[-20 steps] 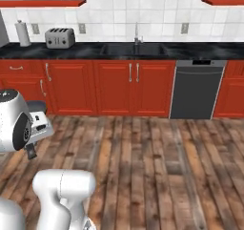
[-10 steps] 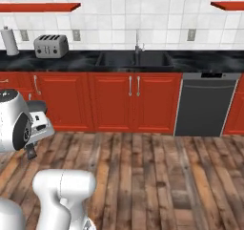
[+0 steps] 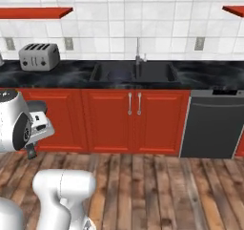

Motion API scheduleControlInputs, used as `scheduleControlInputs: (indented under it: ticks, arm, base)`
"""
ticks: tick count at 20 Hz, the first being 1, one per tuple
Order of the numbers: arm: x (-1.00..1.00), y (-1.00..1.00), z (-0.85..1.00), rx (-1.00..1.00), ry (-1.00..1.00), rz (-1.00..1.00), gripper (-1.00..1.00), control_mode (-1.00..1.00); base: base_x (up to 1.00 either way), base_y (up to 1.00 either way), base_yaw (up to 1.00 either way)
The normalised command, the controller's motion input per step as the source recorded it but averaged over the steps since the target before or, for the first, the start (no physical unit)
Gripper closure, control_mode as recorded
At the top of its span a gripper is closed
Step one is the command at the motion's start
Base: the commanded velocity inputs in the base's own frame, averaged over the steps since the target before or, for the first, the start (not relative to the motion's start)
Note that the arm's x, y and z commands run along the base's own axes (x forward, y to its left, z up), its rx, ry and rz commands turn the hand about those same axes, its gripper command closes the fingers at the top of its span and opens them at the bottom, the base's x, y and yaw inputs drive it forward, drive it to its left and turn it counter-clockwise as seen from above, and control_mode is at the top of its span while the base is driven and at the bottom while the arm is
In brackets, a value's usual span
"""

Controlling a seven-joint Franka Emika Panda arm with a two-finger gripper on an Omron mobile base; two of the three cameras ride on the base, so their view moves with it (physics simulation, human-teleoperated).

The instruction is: Move the pot and pan from the stove into the sink.

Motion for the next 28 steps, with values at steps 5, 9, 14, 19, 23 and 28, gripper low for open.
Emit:
scheduleControlInputs:
  ticks: [5,9,14,19,23,28]
  arm:
    - [0.0,0.0,0.0,0.0,0.0,0.0,1.0,1.0]
    - [0.0,0.0,0.0,0.0,0.0,0.0,1.0,1.0]
    - [0.0,0.0,0.0,0.0,0.0,0.0,1.0,1.0]
    - [0.0,0.0,0.0,0.0,0.0,0.0,1.0,1.0]
    - [0.0,0.0,0.0,0.0,0.0,0.0,1.0,1.0]
    - [0.0,0.0,0.0,0.0,0.0,0.0,1.0,1.0]
  base:
    - [1.0,0.39,0.0]
    - [1.0,0.39,0.0]
    - [1.0,0.38,0.0]
    - [0.93,0.32,0.01]
    - [0.26,0.04,0.0]
    - [0.02,-0.04,0.0]
